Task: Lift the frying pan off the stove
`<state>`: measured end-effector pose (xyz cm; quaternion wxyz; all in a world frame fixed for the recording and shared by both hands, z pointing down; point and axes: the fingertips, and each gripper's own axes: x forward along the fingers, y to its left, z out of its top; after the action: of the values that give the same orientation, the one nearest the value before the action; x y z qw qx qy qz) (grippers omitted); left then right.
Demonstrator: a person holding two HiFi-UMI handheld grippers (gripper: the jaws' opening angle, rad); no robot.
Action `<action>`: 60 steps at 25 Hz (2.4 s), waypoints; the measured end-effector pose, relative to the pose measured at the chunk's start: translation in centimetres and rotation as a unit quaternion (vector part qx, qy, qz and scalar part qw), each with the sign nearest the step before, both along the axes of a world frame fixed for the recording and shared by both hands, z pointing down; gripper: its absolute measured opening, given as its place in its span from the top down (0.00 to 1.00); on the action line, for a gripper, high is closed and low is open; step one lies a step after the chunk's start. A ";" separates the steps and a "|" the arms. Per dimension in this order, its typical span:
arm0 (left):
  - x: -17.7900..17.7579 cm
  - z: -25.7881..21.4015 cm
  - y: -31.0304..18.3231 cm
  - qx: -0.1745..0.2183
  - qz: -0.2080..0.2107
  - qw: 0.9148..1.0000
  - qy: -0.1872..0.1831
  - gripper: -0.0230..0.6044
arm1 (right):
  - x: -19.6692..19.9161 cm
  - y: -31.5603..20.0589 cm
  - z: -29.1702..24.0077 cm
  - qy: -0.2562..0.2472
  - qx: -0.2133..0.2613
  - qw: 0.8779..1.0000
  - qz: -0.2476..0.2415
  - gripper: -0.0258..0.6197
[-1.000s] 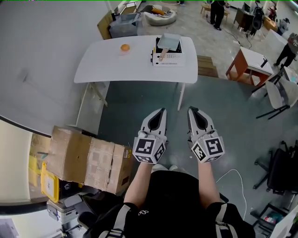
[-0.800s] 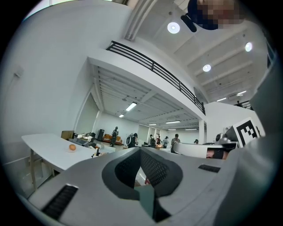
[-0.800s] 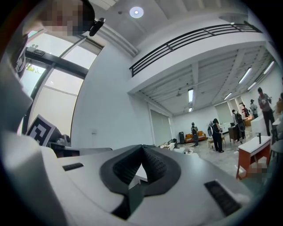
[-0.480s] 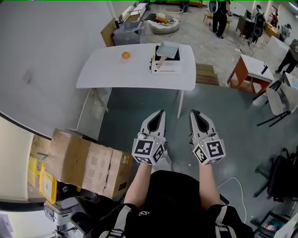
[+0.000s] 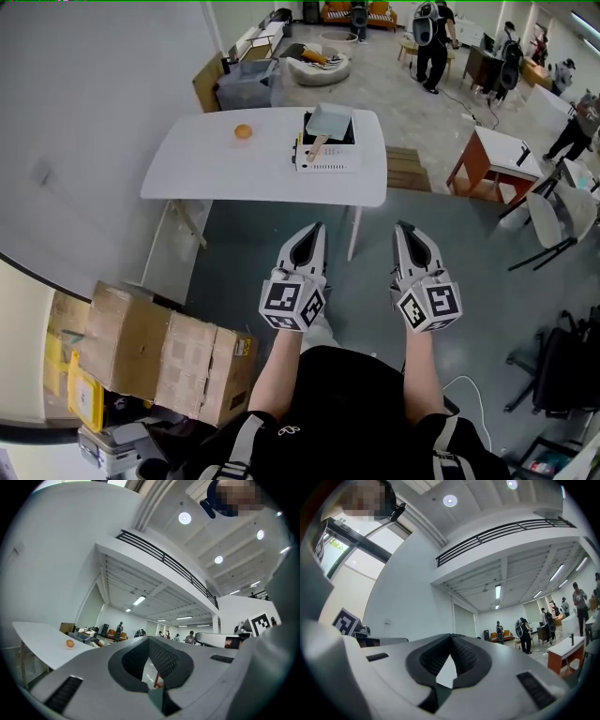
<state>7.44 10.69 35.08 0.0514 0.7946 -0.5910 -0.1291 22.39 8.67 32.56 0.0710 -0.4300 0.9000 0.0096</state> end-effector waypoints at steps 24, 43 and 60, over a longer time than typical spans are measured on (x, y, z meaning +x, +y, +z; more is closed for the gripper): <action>-11.2 6.3 -23.4 -0.089 0.020 0.996 0.024 0.96 | -13.9 -22.3 5.6 0.015 -0.075 0.997 -0.021 0.95; -14.7 8.5 -35.0 -0.120 0.093 0.988 0.020 0.96 | -18.2 -34.3 7.9 0.002 -0.102 0.994 0.025 0.95; -16.3 11.7 -39.3 -0.164 0.061 0.983 0.049 0.96 | -19.8 -38.9 12.2 -0.008 -0.179 0.983 -0.026 0.90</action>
<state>-8.81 -28.64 46.80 0.2171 0.8029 -0.5512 -0.0657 2.55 -30.19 44.75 0.0007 -0.4123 0.8974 -0.1572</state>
